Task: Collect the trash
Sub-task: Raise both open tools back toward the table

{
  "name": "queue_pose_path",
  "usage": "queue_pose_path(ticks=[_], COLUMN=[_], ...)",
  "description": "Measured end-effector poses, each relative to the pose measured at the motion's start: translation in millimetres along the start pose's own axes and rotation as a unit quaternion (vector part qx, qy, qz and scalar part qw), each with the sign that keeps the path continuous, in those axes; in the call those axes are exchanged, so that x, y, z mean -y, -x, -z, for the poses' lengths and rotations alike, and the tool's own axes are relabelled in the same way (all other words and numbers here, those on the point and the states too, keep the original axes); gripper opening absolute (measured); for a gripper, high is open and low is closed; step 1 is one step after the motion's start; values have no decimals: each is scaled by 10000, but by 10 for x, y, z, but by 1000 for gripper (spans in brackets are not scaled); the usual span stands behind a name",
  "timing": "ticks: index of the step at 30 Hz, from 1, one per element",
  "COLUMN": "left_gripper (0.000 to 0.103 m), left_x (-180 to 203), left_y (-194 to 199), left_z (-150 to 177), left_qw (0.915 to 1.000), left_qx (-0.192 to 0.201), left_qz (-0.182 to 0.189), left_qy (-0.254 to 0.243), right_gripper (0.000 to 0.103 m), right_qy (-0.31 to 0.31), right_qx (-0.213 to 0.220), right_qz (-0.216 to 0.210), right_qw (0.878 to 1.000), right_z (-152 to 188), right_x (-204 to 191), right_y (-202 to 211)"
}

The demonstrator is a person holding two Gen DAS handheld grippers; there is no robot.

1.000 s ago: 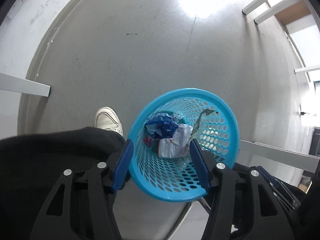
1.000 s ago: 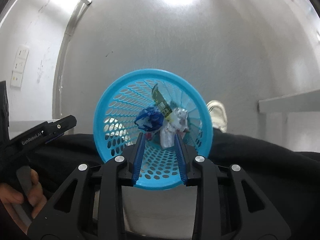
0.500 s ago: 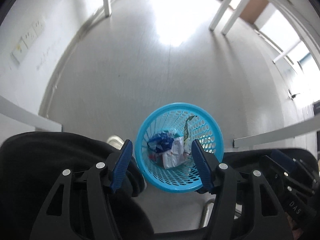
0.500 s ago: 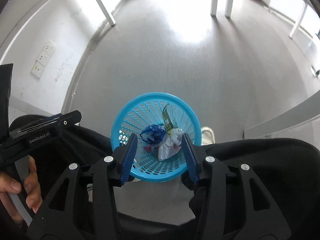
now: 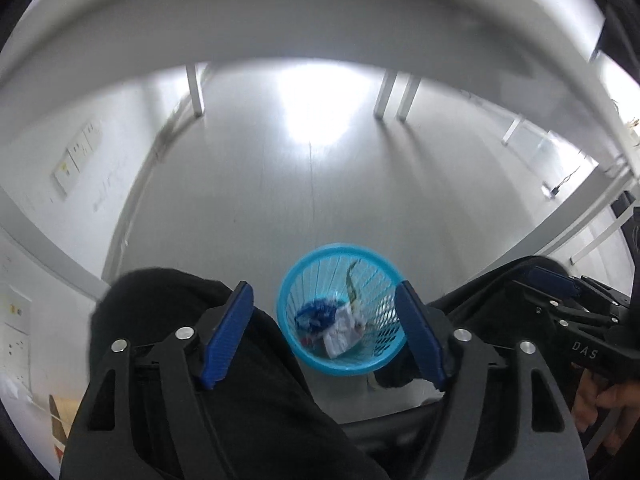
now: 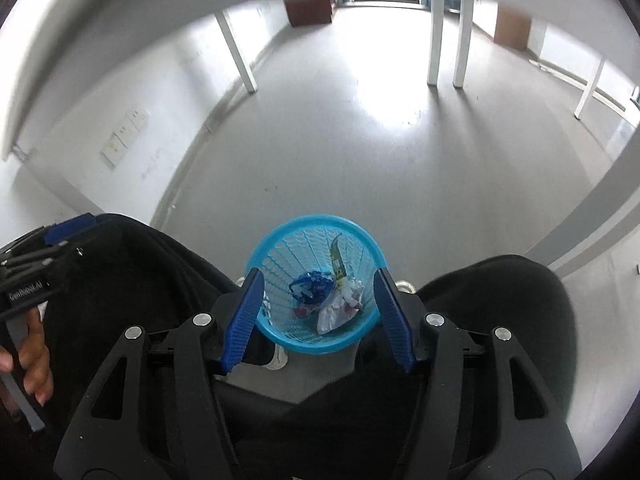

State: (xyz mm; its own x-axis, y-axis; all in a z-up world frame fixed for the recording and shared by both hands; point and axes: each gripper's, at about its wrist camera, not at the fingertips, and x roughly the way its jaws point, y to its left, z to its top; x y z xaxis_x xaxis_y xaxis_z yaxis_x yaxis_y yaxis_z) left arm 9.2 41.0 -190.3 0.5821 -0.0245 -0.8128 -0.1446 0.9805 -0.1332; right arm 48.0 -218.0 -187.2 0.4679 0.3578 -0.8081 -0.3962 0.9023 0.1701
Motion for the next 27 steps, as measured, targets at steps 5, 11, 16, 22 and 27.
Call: queue_pose_path(ticks=[5, 11, 16, 22, 27], left_gripper=[77, 88, 97, 97, 97], left_x=[10, 120, 173, 226, 220], left_y=[476, 1126, 1417, 1560, 1625], left_z=[-7, -236, -480, -802, -1153], left_qw=[9993, 9927, 9851, 9781, 9756], left_qx=[263, 1035, 1573, 1942, 2086], left_qz=[207, 341, 262, 121, 138], left_qy=[-163, -508, -644, -734, -678], right_gripper=[64, 74, 84, 90, 92], right_qy=[-87, 0, 224, 464, 702], right_qx=[532, 1327, 1912, 2316, 2342], right_qz=[-74, 1, -32, 93, 200], right_qw=[9985, 9912, 9813, 9717, 9695], right_z=[21, -237, -561, -1035, -1511], right_x=[70, 9, -90, -148, -220], right_y=[597, 1310, 1768, 1964, 1936])
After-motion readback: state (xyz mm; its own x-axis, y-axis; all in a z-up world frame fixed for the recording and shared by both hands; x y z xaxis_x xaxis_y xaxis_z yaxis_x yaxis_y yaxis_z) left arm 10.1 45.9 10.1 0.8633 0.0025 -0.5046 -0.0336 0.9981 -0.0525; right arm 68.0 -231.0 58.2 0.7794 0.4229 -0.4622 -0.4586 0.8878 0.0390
